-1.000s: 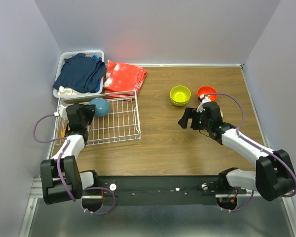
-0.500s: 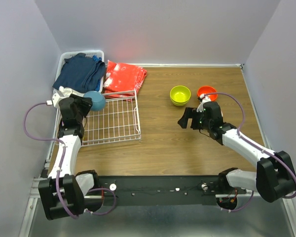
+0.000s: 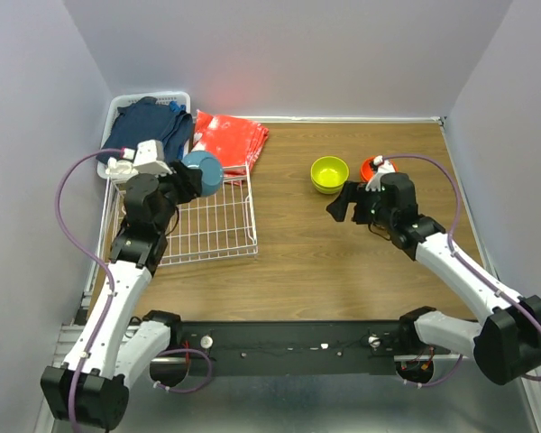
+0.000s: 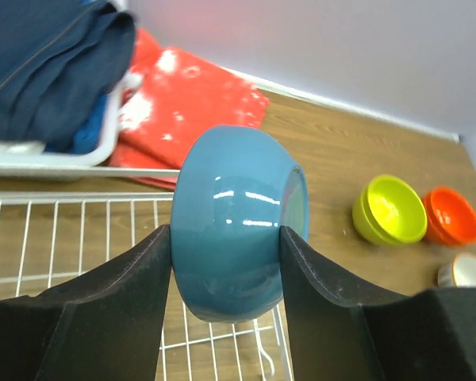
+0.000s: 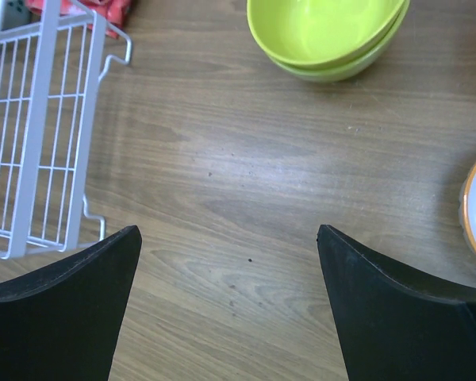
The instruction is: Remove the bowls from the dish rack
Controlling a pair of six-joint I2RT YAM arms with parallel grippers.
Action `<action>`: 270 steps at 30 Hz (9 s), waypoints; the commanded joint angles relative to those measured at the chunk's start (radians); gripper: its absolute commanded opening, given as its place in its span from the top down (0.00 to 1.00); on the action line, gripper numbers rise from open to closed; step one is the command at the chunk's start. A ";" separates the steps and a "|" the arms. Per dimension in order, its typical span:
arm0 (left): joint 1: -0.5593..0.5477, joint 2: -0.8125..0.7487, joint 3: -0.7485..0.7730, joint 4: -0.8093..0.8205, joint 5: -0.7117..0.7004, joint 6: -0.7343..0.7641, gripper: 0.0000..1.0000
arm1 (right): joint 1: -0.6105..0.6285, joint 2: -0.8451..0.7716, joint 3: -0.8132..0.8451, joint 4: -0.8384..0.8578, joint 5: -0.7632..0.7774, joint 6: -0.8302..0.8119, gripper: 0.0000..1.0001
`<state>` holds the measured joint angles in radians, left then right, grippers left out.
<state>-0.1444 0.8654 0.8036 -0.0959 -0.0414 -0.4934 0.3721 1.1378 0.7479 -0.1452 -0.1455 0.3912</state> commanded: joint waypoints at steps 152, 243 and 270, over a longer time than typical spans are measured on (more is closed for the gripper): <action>-0.465 0.179 0.112 -0.071 -0.611 0.507 0.01 | -0.029 0.174 0.087 0.087 0.246 0.026 0.39; 0.184 0.550 0.221 -0.309 -0.284 -0.002 0.01 | 0.053 -0.099 -0.073 0.185 0.193 -0.012 0.04; 0.026 0.587 0.192 -0.334 -0.716 0.694 0.01 | 0.238 -0.208 -0.102 0.187 0.250 -0.026 0.02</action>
<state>-0.1139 1.4376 1.0634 -0.4721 -0.6434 0.0307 0.5518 0.9634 0.6659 0.0315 0.0639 0.3862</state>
